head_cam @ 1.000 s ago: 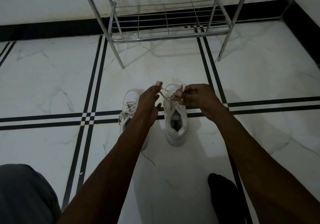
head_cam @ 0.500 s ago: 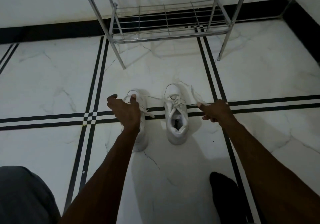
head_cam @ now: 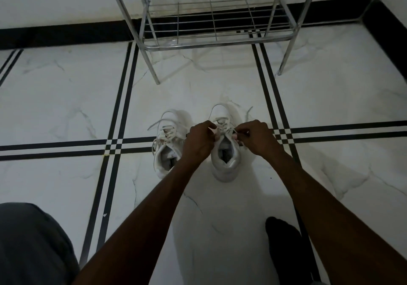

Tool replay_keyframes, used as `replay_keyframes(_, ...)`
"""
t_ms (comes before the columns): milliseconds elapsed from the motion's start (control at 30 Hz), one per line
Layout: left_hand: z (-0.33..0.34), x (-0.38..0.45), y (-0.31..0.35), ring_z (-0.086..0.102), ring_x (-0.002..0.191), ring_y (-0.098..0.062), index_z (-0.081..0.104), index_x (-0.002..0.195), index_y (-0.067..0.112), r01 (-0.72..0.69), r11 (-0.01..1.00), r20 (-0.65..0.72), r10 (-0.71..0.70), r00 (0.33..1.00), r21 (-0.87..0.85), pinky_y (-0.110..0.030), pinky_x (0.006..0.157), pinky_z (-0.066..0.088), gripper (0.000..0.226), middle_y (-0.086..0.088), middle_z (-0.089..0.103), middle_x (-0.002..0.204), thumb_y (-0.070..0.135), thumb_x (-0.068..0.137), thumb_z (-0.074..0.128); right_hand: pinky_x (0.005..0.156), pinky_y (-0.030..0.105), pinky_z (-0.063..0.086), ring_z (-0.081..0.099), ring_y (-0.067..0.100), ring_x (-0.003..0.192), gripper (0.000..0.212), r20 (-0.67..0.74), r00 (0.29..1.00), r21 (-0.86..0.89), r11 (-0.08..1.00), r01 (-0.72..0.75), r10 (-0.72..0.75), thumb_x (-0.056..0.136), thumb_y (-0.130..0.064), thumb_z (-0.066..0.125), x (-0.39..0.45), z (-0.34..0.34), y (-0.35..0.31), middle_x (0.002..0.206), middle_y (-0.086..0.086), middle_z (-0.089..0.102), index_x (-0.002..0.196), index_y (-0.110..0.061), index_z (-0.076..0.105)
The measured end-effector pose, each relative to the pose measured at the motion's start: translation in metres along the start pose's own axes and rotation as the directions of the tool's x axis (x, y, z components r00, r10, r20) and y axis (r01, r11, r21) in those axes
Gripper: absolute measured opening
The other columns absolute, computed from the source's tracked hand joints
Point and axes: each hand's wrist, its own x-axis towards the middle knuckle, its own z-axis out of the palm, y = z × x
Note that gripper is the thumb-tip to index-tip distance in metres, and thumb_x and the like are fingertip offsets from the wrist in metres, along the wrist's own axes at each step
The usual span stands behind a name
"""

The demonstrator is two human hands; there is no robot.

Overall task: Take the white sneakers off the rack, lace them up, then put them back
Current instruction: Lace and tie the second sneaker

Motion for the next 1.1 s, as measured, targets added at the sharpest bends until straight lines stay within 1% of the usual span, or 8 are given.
replay_keyframes(133,-0.009,0.003,-0.001,0.075,0.074,-0.016,0.076,0.09,0.021,0.047,0.999,0.012,-0.047,0.999,-0.027,-0.041,0.069,0.064,0.01,0.004,0.075,0.082,0.016,0.082,0.076,0.058,0.003,0.049,0.067,0.003,0.062,0.012,-0.001,1.0,0.063,0.998,0.009,-0.009,0.09,-0.012,0.07,0.003,-0.005,-0.006,0.079,0.008,0.077,0.095,-0.007,0.08)
replay_keyframes(367,-0.03,-0.007,-0.016,0.071,0.095,-0.032,0.079,0.102,0.02,0.018,0.869,-0.129,0.053,0.99,0.495,-0.034,0.074,0.047,0.021,-0.005,0.076,0.102,0.012,0.087,0.067,0.07,0.029,0.053,0.068,0.021,0.073,0.007,-0.072,0.986,-0.06,0.986,-0.155,0.151,0.082,-0.008,0.077,0.004,-0.005,0.018,0.085,0.014,0.078,0.088,-0.007,0.081)
replay_keyframes(500,-0.02,-0.009,-0.02,0.069,0.1,-0.032,0.076,0.108,0.019,-0.016,0.88,-0.138,0.093,0.986,0.475,-0.039,0.079,0.052,0.02,-0.004,0.072,0.111,0.019,0.092,0.064,0.067,0.027,0.047,0.07,0.03,0.084,0.012,-0.044,0.997,-0.179,0.981,-0.074,0.067,0.082,0.0,0.073,0.004,0.007,0.014,0.09,0.016,0.075,0.091,-0.004,0.079)
replay_keyframes(600,-0.016,-0.007,-0.02,0.066,0.113,-0.027,0.061,0.138,0.021,-0.131,0.943,-0.013,0.142,0.99,0.305,-0.042,0.089,0.054,0.047,-0.003,0.062,0.138,0.014,0.091,0.065,0.079,0.019,0.044,0.068,0.027,0.1,0.028,0.004,0.999,-0.087,0.996,0.037,-0.037,0.087,0.001,0.068,0.001,0.002,0.012,0.111,0.015,0.073,0.114,-0.004,0.073)
replay_keyframes(700,-0.006,-0.009,-0.01,0.07,0.11,-0.029,0.063,0.137,0.018,-0.185,0.97,0.054,0.179,0.982,0.156,-0.047,0.085,0.06,0.051,-0.008,0.066,0.134,0.006,0.088,0.061,0.092,0.027,0.052,0.067,0.026,0.108,0.03,-0.006,0.997,-0.015,0.997,0.076,-0.077,0.092,-0.006,0.065,0.0,0.003,0.008,0.121,0.015,0.071,0.122,-0.005,0.069)
replay_keyframes(833,0.005,-0.004,-0.01,0.074,0.099,-0.026,0.078,0.112,0.027,-0.063,0.971,-0.04,0.074,0.996,0.232,-0.043,0.081,0.061,0.028,-0.002,0.078,0.11,0.019,0.09,0.063,0.085,0.044,0.061,0.072,0.027,0.097,0.028,-0.047,0.998,0.011,0.999,0.04,-0.04,0.094,-0.003,0.061,0.001,0.005,0.003,0.114,0.019,0.073,0.121,-0.003,0.07)
replay_keyframes(1000,0.006,-0.004,-0.009,0.074,0.09,-0.027,0.08,0.099,0.026,-0.036,0.961,-0.122,0.071,0.99,0.273,-0.035,0.071,0.056,0.015,0.001,0.079,0.099,0.02,0.09,0.07,0.062,0.01,0.055,0.068,0.009,0.067,0.026,-0.042,0.999,0.066,0.997,0.031,-0.028,0.096,0.001,0.054,0.0,-0.003,-0.003,0.091,0.018,0.076,0.116,0.001,0.071)
replay_keyframes(1100,0.006,-0.003,-0.008,0.069,0.085,-0.032,0.074,0.098,0.026,-0.088,0.897,-0.122,0.155,0.98,0.432,-0.034,0.064,0.046,0.012,0.003,0.068,0.1,0.019,0.09,0.069,0.067,0.032,0.063,0.071,0.021,0.067,0.014,-0.037,0.992,-0.007,0.993,0.122,-0.122,0.09,-0.005,0.065,0.002,-0.005,0.001,0.082,0.016,0.077,0.092,-0.001,0.078)
